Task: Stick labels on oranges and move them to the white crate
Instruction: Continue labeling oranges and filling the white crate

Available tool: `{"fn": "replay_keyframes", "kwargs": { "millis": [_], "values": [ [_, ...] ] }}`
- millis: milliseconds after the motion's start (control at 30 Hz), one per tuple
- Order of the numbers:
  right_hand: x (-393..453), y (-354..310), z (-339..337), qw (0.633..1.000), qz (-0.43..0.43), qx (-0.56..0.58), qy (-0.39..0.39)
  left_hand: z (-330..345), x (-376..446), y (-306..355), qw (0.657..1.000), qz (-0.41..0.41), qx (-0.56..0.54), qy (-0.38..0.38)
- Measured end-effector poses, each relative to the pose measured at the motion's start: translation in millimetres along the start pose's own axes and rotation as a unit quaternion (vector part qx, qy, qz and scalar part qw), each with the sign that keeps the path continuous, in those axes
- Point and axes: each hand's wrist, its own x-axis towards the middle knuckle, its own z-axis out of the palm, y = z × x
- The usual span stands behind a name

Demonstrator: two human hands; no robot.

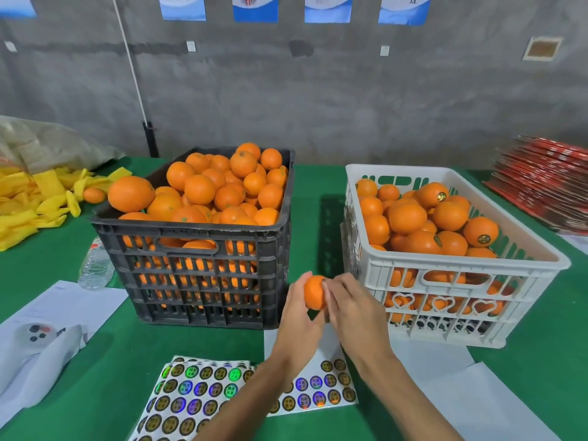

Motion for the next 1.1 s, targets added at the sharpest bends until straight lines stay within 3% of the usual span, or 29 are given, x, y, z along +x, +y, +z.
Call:
{"fn": "replay_keyframes", "kwargs": {
  "millis": [100,233,367,467,533,600,700,833,967,1033,1100],
  "values": [
    [24,-6,-23,0.999,-0.031,-0.002,0.028,-9,22,41,0.999,0.041,0.016,0.008],
    [57,-17,-45,0.996,0.033,0.067,0.046,-25,54,93,0.974,0.165,0.152,0.02],
    [103,2,-59,0.968,0.111,0.217,0.054,-42,92,133,0.953,0.212,0.2,-0.082],
    [134,27,-58,0.977,0.116,0.177,0.037,-63,110,150,0.912,0.232,0.322,-0.104],
    [150,45,-53,0.983,0.136,0.115,0.045,-85,122,156,0.887,0.186,0.42,-0.061],
    [163,63,-52,0.982,0.171,0.07,0.034,-113,131,162,0.874,0.056,0.478,-0.064],
    [168,79,-49,0.989,0.131,0.06,-0.015,-147,135,167,0.84,-0.132,0.496,-0.175],
    [160,66,-47,0.992,0.082,0.098,0.025,-169,140,173,0.836,-0.189,0.44,-0.268],
    [156,41,-51,0.984,0.069,0.163,0.033,-171,151,165,0.886,-0.139,0.41,-0.168],
    [156,24,-53,0.973,0.066,0.222,0.025,-161,147,162,0.935,-0.049,0.347,-0.054],
    [156,8,-53,0.962,0.06,0.268,0.014,-141,136,161,0.953,0.068,0.289,0.065]
  ]
}}
